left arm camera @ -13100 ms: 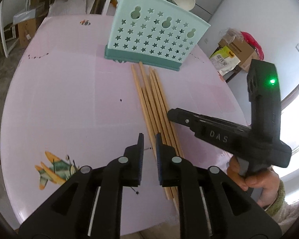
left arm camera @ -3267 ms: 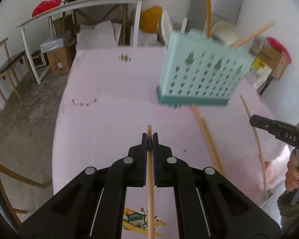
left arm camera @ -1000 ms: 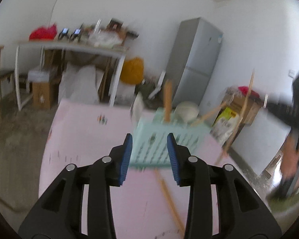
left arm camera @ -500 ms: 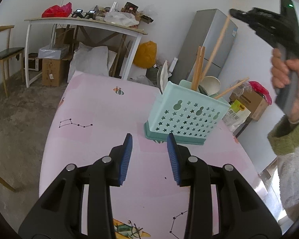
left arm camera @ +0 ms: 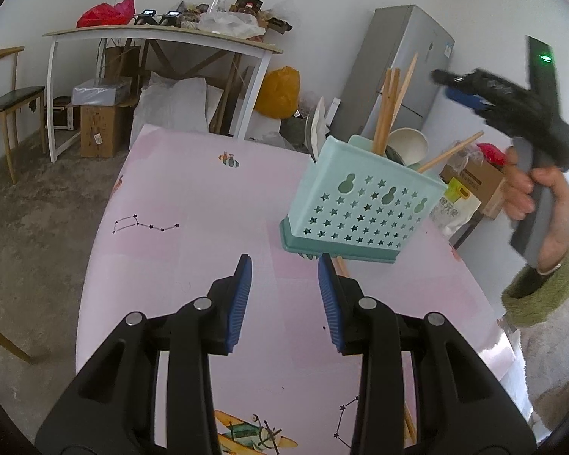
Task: Organize utensils
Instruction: 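Lower both tools to the two wooden chopsticks lying on the table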
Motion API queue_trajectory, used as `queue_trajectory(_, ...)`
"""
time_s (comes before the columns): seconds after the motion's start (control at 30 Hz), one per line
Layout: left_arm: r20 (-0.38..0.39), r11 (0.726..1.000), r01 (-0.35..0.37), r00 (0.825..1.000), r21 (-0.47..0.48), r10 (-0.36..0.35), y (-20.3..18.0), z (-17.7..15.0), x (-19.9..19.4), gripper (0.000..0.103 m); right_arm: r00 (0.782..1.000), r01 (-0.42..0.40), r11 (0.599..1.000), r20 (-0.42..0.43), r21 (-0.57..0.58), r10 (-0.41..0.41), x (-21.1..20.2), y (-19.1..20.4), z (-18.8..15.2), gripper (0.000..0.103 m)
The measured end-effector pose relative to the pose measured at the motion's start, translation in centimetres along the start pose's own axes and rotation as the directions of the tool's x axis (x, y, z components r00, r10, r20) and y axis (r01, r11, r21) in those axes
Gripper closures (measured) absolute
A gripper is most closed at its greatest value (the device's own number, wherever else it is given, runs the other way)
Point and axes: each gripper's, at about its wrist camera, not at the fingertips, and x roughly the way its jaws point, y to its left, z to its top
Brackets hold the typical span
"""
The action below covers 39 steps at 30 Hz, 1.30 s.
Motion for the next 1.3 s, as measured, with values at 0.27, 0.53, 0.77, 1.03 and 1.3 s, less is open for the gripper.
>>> queue_trajectory(0.27,-0.04,0.999,-0.016,0.999,0.033,0.017,-1.5,-0.4,0.2,0.066,0.997,-0.014,0.991,0.076,0.137,0.004,-7.9,-3.2,-2.4,0.049)
queue_trajectory(0.53,-0.107,0.995,-0.047,0.993,0.091,0.056,-3.5,-0.9,0.8,0.058,0.995,-0.029,0.979,-0.088,0.201,0.048,-9.3,-3.0,-9.5,0.043)
queue_trajectory(0.77,-0.212,0.984,-0.084,0.97,0.159,0.117,-5.2,-2.9,2.4,0.044,0.929,0.046,0.963,-0.367,0.267,0.058,-6.5,-1.4,-18.8,0.041)
queue_trajectory(1.03,-0.314,0.961,-0.059,0.938,0.271,0.146,-8.3,-5.6,5.1,0.035,0.847,0.118,0.953,-0.53,0.278,0.05,-4.4,-1.6,-23.5,0.041)
queue_trajectory(1.3,-0.308,0.932,-0.12,0.923,0.341,0.231,-9.4,-6.6,7.0,0.035,0.839,0.112,0.955,-0.54,0.276,0.058,-3.9,-1.7,-24.0,0.041)
